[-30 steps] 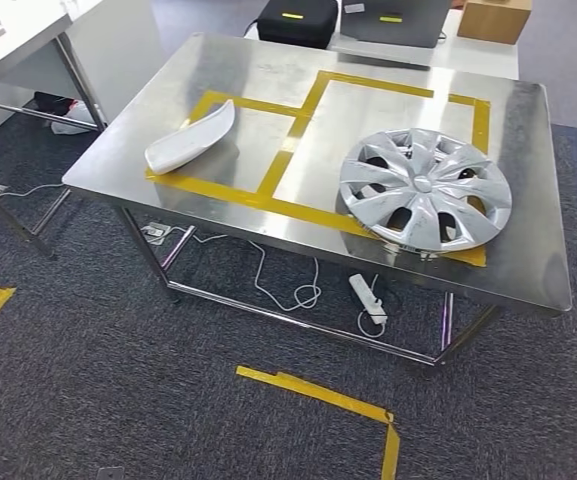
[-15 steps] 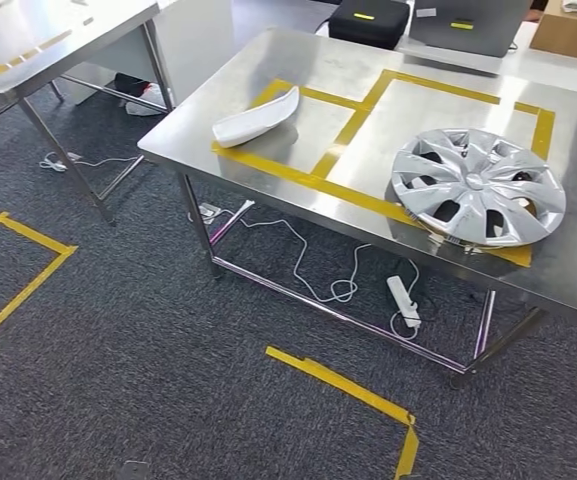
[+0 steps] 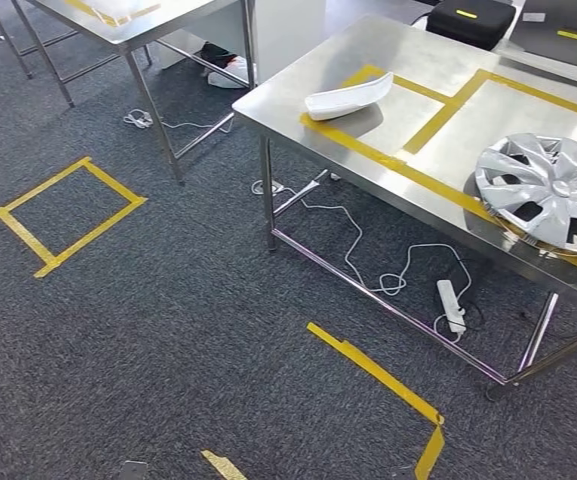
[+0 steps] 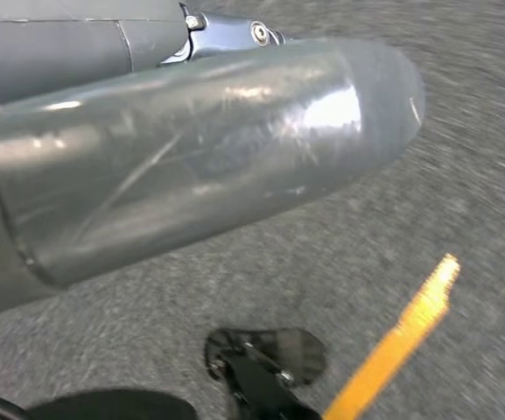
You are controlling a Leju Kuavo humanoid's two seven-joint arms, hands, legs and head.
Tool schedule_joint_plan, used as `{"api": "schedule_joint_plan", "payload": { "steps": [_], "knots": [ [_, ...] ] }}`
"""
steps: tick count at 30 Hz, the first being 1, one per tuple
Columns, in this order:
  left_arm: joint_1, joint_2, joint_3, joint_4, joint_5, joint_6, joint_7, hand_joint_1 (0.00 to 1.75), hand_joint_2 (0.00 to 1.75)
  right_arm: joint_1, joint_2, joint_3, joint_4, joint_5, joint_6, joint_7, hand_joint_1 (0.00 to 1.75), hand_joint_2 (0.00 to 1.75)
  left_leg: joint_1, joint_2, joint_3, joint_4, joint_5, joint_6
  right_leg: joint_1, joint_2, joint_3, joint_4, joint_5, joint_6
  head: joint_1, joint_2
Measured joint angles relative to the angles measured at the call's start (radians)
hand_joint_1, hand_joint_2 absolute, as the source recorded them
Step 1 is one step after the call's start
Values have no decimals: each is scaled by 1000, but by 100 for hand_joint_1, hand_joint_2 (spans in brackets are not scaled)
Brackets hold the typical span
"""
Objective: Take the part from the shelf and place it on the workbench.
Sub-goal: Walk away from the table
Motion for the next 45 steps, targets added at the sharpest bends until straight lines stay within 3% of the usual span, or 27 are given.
{"api": "schedule_joint_plan", "payload": {
  "steps": [1,3,4,5,6,7,9,11,12,14,15,17,19,20,21,23,25,27,29,31,33,35,37,39,41,43,45],
  "knots": [
    [3,1,0,1,1,0,-1,0,0,2,0,1,0,1,0,-1,0,0,-2,-7,-12,-1,11,13,-3,29,-9,21,-31,3,1,0],
    [2,1,0,1,1,0,-3,0,0,6,0,2,0,3,0,-2,0,0,-9,-26,-39,-1,36,33,0,98,-39,122,-133,1,3,0],
    [0,0,0,1,1,0,-4,0,0,8,0,2,0,3,0,-2,0,0,-15,-38,-56,0,49,40,4,116,-55,191,-176,-3,4,0],
    [-1,-1,0,1,1,-2,-6,0,0,9,0,2,0,4,0,-3,0,0,-21,-51,-73,1,63,44,10,124,-63,247,-198,-9,3,0],
    [-1,-2,0,1,1,-4,-8,0,0,8,0,3,0,5,0,-3,0,0,-26,-64,-91,3,76,47,15,127,-59,277,-194,-16,3,0],
    [-1,-3,0,1,1,-7,-9,0,0,8,0,4,0,5,0,-3,0,0,-30,-77,-108,6,88,47,21,130,-37,270,-170,-24,3,0],
    [0,-4,0,2,1,-11,-13,0,0,6,0,7,0,6,0,-6,0,0,-34,-103,-139,14,112,46,32,155,53,161,-114,-43,3,0],
    [-2,-7,0,2,-1,-16,-20,0,0,5,0,9,0,6,0,-8,0,0,-37,-127,-164,22,134,43,37,195,153,14,-110,-55,3,0],
    [-3,-8,-1,2,-2,-21,-23,0,0,4,-1,9,0,7,0,-9,0,0,-38,-138,-172,23,146,39,37,206,178,-32,-120,-57,3,0],
    [0,-9,-1,2,-2,-30,-28,0,0,3,1,10,1,8,0,-10,0,0,-38,-161,-183,19,170,30,34,190,180,-59,-119,-57,2,0],
    [3,-9,-1,2,-2,-33,-29,0,0,3,2,10,1,9,0,-10,0,0,-39,-158,-190,23,166,25,32,176,170,-60,-108,-61,2,0],
    [6,-9,-1,2,-2,-37,-32,0,0,4,4,11,2,10,0,-11,0,0,-36,-120,-212,76,98,13,27,145,150,-64,-87,-71,-3,0],
    [5,-10,-1,2,-8,-44,-36,0,0,7,3,11,2,10,-1,-14,0,0,-25,-71,-239,200,-7,-2,28,112,128,-63,-72,-71,-8,0],
    [5,-10,-2,2,-12,-50,-39,0,0,9,3,11,2,10,-1,-16,0,0,-18,-60,-248,267,-31,-10,28,94,118,-62,-65,-67,-9,0],
    [5,-11,-3,3,-17,-57,-42,0,0,10,3,10,2,10,-1,-19,0,0,-9,-53,-248,316,-26,-18,26,75,106,-61,-58,-64,-9,0],
    [8,-11,-4,3,-25,-66,-48,0,0,9,3,10,2,10,-2,-24,0,0,8,-42,-208,318,31,-32,23,42,85,-56,-45,-55,-9,0],
    [8,-12,-7,3,-33,-73,-54,0,0,8,3,10,2,10,-3,-25,0,0,18,-1,-102,185,52,-46,20,16,70,-45,-37,-42,-10,0],
    [5,-14,-12,3,-39,-79,-60,0,0,6,2,10,2,9,-5,-26,0,0,15,33,-18,54,20,-38,20,-5,64,-31,-30,-28,-10,0],
    [6,-16,-15,4,-42,-81,-61,0,0,4,2,11,2,9,-6,-27,0,0,6,25,-11,18,1,-12,17,-25,60,-23,-22,-13,-9,0],
    [12,-15,-17,4,-42,-81,-61,0,0,2,3,11,2,9,-6,-27,0,0,2,6,-21,16,7,10,9,0,46,-3,-40,-2,-7,0],
    [13,-14,-18,4,-42,-86,-62,0,0,6,4,11,2,7,-6,-28,0,0,-3,-16,-34,14,21,31,5,71,1,93,-104,0,-2,0],
    [10,-16,-21,4,-52,-91,-63,0,0,12,4,10,2,5,-6,-29,0,0,-14,-43,-50,15,33,45,11,116,-61,233,-168,-7,1,0],
    [12,-20,-27,4,-69,-90,-65,0,0,17,4,10,2,4,-6,-32,0,0,-27,-72,-61,16,43,52,20,127,-77,276,-166,-22,1,0],
    [15,-23,-35,4,-82,-86,-69,0,0,19,3,10,2,2,-7,-35,0,0,-34,-101,-64,16,50,55,35,148,-15,165,-101,-44,0,0],
    [13,-30,-42,4,-92,-82,-73,0,0,19,0,9,2,0,-7,-37,0,0,-39,-127,-70,18,55,54,43,193,57,26,-54,-64,0,0],
    [11,-35,-50,4,-101,-79,-76,0,0,18,-3,9,2,-1,-7,-37,0,0,-38,-148,-81,20,61,46,44,212,84,-26,-52,-70,0,0],
    [14,-37,-55,4,-108,-78,-77,0,0,17,-3,9,2,-2,-6,-37,0,0,-36,-163,-90,22,65,37,41,192,91,-39,-45,-68,0,0]
  ]
}}
